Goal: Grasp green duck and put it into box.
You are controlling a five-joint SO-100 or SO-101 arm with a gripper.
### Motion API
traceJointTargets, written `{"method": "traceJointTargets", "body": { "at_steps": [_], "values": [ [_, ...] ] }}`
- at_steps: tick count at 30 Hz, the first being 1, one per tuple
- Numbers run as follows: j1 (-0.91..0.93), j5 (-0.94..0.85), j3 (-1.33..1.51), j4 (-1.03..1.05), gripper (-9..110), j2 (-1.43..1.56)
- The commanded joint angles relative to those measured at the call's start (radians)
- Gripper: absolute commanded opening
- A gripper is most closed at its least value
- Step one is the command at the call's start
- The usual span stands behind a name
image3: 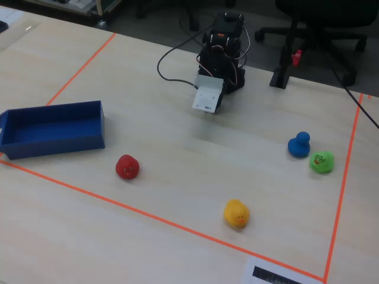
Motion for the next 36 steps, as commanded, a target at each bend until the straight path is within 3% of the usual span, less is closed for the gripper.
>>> {"method": "traceJointTargets", "body": {
  "at_steps": [1, 31, 36],
  "values": [
    [0.012, -0.008, 0.003, 0.015, 5, 0.003],
    [0.032, -0.008, 0.003, 0.015, 5, 0.003],
    [0.046, -0.008, 0.003, 0.015, 10, 0.003]
  ]
}}
